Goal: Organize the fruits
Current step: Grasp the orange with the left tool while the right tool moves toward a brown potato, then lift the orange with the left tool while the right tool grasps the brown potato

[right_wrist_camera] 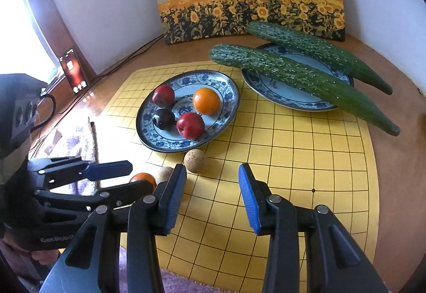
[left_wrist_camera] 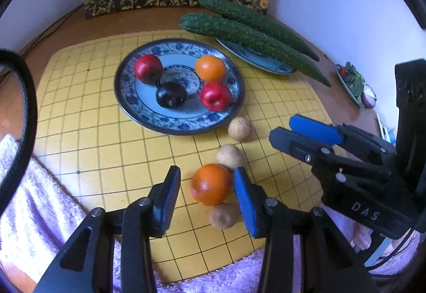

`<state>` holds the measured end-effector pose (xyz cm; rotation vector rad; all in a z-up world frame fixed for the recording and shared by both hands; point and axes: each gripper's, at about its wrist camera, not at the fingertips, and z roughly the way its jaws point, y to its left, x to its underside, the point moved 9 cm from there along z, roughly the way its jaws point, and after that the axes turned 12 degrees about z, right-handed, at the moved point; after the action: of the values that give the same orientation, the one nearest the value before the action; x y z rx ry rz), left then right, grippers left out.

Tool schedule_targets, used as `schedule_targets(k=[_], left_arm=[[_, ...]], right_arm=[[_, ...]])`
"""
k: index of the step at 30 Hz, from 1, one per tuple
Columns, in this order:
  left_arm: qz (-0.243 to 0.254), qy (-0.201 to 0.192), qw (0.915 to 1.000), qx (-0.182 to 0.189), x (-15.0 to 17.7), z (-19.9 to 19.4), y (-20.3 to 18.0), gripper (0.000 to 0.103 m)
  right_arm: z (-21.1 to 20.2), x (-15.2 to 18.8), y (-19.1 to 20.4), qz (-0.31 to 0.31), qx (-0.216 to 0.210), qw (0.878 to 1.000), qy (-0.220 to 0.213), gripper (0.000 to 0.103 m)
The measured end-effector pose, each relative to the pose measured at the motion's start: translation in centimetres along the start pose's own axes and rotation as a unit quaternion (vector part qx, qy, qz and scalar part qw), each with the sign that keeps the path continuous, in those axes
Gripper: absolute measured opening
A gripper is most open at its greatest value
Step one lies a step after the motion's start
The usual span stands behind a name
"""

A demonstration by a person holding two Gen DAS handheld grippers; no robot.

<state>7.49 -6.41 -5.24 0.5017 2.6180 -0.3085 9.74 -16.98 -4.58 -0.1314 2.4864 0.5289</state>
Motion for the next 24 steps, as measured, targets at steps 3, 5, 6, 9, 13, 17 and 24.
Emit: schedule_targets(k=[3,5,6,9,13,17,24], left_arm=[[0.004,0.001,1.0,-0.003,0.3,0.4,0.0,0.044],[0.0,0.002,1.0,0.004,0.6,0.7,0.2,0.044],[-0.001,-0.004,1.0,0.006,0.5,0.6,0.2,0.043],[-0.002,-0.01,0.9999,0.013,0.5,0.4,0.4,0.034],[-0.006,-0.013,0.9999,0.005,0.5,0.0,0.9,0.034],[-0.02,-0.024,0.9995,-0.007,0.5,-0.7,1.9,0.034],[-0.039,-0.034,0.9982,-0.03,0.4,-1.7,3.7,0.034]], right_arm=[[0.1,0.3,-0.2,0.009,0.001,1.0,-0.002,0.042],[0.4,0.6,-0.2,0.011,0.002,1.0,0.002,0.042],[0.5,0.8,-0.2,0.011,0.003,1.0,0.005,0.042],[0.7,1.0,0.0,0.005,0.006,1.0,0.009,0.042],[0.7,1.1,0.1,0.008,0.006,1.0,0.009,0.042],[0.7,1.3,0.5,0.005,0.004,1.0,0.01,0.042],[0.7,1.7,1.5,-0.002,-0.004,1.0,0.016,0.042]])
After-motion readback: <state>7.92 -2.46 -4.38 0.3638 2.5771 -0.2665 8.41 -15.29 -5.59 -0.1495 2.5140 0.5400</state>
